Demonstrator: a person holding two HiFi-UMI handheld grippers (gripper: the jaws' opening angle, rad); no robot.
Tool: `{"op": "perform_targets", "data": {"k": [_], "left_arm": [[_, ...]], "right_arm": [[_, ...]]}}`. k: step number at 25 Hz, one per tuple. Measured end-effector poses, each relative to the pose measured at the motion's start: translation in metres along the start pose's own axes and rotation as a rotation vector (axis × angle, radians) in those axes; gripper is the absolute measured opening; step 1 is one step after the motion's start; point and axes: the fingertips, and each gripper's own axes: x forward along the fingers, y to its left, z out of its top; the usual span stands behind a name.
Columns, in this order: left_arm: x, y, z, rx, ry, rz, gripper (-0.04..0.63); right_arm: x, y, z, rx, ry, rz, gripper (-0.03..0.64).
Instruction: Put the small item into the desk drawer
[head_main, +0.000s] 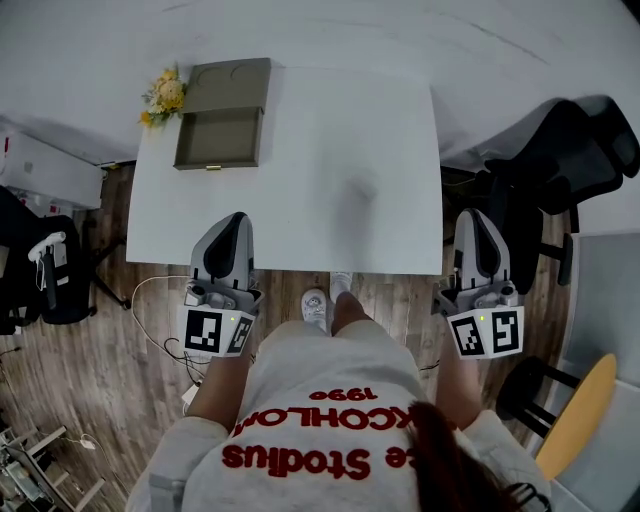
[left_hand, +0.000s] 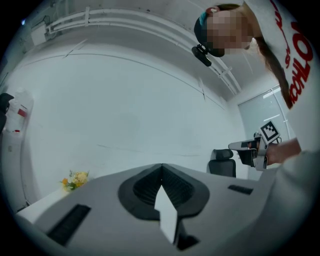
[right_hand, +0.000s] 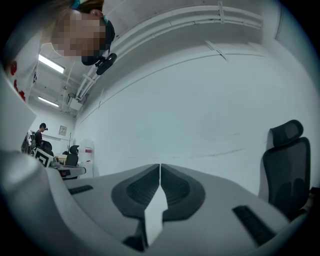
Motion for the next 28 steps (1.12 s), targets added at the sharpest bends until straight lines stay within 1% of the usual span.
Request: {"op": "perform_targets", "data": {"k": [7, 15, 22, 28], "left_arm": [[0.035, 0.005, 0.008, 0.021, -0.020, 0.025, 0.006], [0.088, 0.003, 0.018, 0.047, -0.048, 0.053, 0.006], [0.115, -0.001, 0.017, 0.070, -0.037, 0.094, 0.006], [0.126, -0.005, 0.013, 0.068, -0.021, 0.124, 0.006]], "right_arm": [[0.041, -0.016, 0.008, 0.003, -0.025, 0.048, 0.009], [0.086, -0.051, 0.021, 0.012, -0.059, 0.092, 0.009], [0.118, -0.079, 0.020, 0.046, -0.066, 0.142, 0.009], [0.139, -0.082, 0.019, 0.057, -0.063, 0.199, 0.009]]}}
